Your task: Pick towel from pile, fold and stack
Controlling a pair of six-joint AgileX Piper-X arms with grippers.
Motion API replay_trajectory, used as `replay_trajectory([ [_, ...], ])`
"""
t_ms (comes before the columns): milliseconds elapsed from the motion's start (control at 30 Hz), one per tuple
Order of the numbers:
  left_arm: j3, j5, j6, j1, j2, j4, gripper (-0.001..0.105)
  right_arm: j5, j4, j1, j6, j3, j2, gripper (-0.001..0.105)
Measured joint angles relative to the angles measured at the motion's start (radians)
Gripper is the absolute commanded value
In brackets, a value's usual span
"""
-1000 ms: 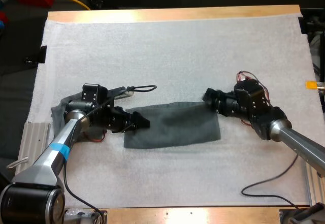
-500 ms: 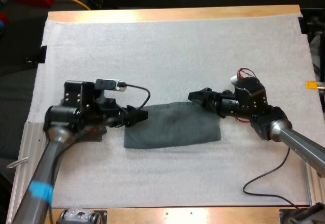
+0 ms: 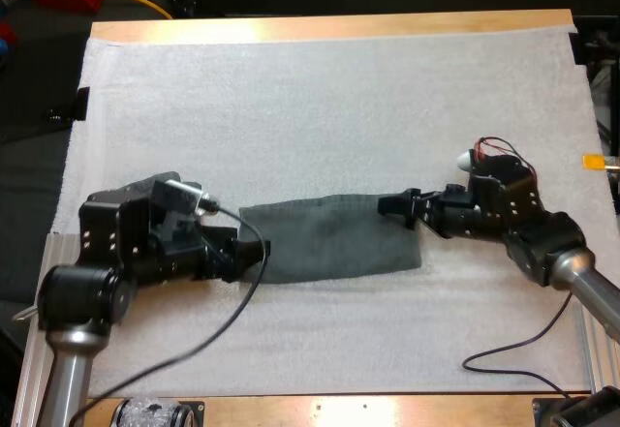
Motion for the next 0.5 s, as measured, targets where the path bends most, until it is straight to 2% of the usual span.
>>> replay_trajectory([
  [167,0.000,-0.052,0.000,0.000,-0.072,0.074,0.065,0.042,0.132,0.000,-0.063,0.000,-0.079,0.079],
  [500,0.000,-0.064,0.000,0.000,-0.199,0.147,0.065,0.096,0.252,0.000,-0.112,0.000,-0.180,0.079],
])
